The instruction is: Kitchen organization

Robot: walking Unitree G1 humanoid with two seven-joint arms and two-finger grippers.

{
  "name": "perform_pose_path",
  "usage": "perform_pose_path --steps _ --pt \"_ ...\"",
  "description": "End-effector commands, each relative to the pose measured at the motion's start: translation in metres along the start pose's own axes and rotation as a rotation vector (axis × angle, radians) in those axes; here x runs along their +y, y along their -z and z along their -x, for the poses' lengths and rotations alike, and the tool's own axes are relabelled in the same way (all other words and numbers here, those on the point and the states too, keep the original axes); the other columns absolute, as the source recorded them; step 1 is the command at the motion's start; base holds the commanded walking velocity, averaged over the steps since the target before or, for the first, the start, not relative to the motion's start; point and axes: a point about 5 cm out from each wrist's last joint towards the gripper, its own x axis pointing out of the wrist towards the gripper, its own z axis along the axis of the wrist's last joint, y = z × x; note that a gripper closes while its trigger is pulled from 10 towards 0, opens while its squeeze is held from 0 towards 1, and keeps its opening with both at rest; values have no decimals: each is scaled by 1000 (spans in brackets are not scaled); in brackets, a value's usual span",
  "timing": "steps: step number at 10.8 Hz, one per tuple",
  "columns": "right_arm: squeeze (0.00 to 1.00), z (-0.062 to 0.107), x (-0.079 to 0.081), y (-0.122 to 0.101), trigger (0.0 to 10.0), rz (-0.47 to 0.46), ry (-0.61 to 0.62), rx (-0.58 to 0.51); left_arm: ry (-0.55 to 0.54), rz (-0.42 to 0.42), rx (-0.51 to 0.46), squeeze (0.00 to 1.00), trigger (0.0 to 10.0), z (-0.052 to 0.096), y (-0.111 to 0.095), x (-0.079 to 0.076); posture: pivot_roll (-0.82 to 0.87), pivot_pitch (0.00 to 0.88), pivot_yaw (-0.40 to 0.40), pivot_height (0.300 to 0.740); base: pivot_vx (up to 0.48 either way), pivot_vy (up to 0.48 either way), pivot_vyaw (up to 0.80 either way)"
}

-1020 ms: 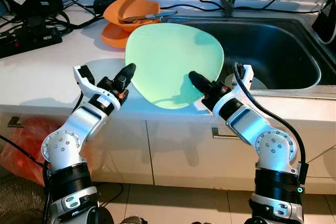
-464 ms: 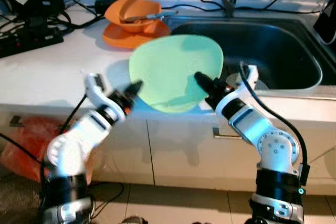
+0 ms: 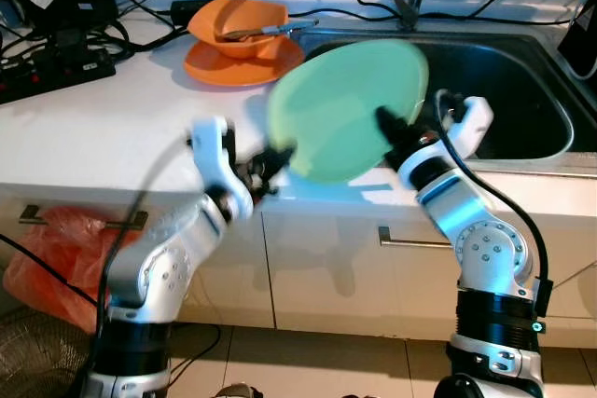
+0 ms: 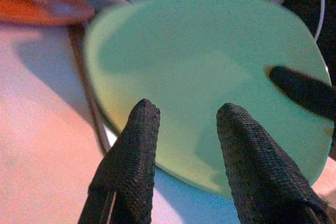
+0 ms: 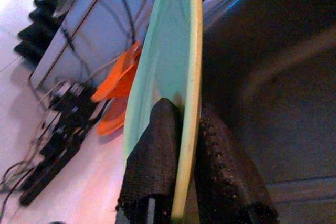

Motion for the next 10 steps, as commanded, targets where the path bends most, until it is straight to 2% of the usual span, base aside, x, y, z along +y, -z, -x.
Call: perform_pose_path --steps 1,2,3,4,5,6,7,10 --pt "0 1 -15 -4 0 56 108 -27 -10 -62 -29 1000 10000 0 -5 0 132 82 36 740 0 0 0" --pt "0 0 -23 -9 0 84 170 -66 -36 -106 -68 1000 10000 -1 -13 2 132 81 36 740 0 0 0" --pt "0 0 -25 -10 0 94 183 -74 -42 -116 -81 1000 10000 -2 -15 3 132 80 36 740 0 0 0" --pt "0 0 -26 -12 0 92 190 -89 -56 -140 -90 1000 10000 -2 -16 4 132 79 35 740 0 0 -800" --pt "0 0 -28 -13 0 90 199 -103 -89 -175 -100 765 10000 -2 -17 8 130 78 36 740 0 0 -450" --pt "0 0 -29 -13 0 96 207 -120 -135 -242 -110 0 10000 -1 -18 14 128 78 36 740 0 0 0" --pt "0 0 -29 -14 0 110 209 -131 -142 -278 -128 0 10000 0 -21 15 127 78 36 740 0 0 0" --pt "0 1 -24 -22 0 225 205 -183 -155 -311 -173 0 10000 -1 -31 16 123 79 33 740 431 0 0"
